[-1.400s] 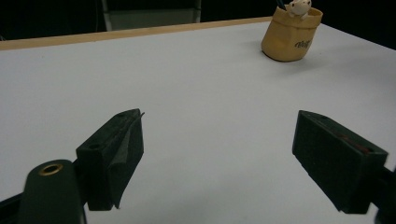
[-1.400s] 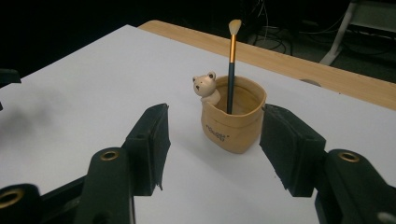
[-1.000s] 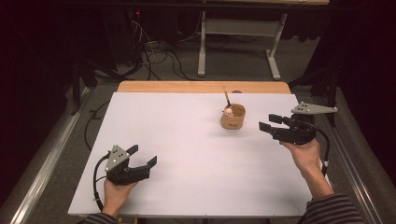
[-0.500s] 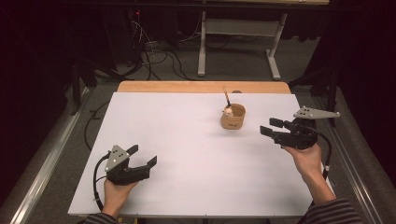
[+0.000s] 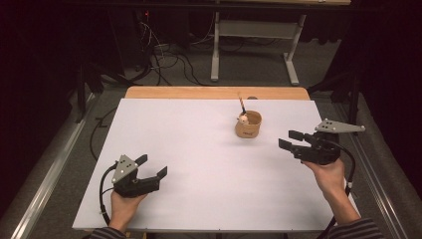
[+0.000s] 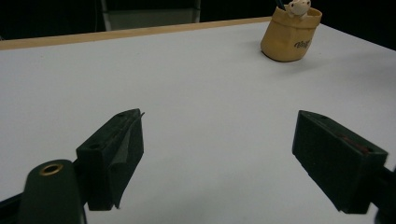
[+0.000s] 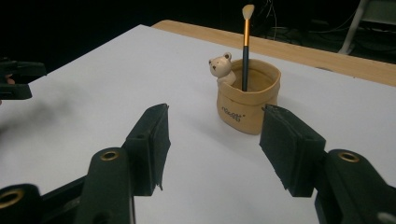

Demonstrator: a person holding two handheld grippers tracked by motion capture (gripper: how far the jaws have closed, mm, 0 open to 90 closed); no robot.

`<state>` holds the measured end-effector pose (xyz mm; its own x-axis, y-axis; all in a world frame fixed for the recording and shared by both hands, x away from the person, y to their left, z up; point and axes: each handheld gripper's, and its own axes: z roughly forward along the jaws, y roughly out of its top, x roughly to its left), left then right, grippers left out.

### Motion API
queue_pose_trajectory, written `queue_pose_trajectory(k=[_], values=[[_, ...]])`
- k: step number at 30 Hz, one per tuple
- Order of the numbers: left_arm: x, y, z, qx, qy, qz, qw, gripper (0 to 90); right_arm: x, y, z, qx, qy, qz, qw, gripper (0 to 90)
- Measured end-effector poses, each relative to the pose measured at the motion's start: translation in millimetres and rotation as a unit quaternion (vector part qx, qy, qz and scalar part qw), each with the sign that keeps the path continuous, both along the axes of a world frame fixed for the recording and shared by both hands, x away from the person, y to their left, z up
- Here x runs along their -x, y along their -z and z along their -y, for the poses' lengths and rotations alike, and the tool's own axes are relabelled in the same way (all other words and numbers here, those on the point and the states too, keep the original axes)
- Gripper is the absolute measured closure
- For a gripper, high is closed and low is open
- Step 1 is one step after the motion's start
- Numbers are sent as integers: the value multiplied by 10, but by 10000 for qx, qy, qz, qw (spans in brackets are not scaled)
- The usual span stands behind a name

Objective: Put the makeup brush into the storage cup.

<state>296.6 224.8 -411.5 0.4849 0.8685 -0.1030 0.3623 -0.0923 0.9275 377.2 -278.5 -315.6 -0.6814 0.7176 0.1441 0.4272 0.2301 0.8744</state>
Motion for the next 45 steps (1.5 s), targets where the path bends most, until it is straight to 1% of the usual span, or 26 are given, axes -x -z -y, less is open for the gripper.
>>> queue_pose_trajectory(k=[6,10,16,22,29,37,42,45], values=[[0,0,1,-15,12,-3,10000,173,37,42,19,2,21,-2,10000,446],[0,0,1,-19,10,-3,10000,172,55,67,33,-42,51,-34,10000,446],[1,-1,1,-20,12,-2,10000,173,82,78,40,-47,54,-40,10000,446],[2,0,2,-21,20,-4,10000,173,132,113,25,-74,-32,-42,10000,446],[3,-1,3,-24,22,-5,10000,173,157,148,9,-121,-69,-46,9999,447],[2,1,5,-21,30,-3,10000,173,178,219,2,-163,-62,-111,9998,447],[2,1,6,-25,36,-6,10000,173,193,235,0,-159,-79,-123,9998,447],[3,1,6,-27,35,-5,10000,173,218,257,-7,-115,-108,-137,9998,447]])
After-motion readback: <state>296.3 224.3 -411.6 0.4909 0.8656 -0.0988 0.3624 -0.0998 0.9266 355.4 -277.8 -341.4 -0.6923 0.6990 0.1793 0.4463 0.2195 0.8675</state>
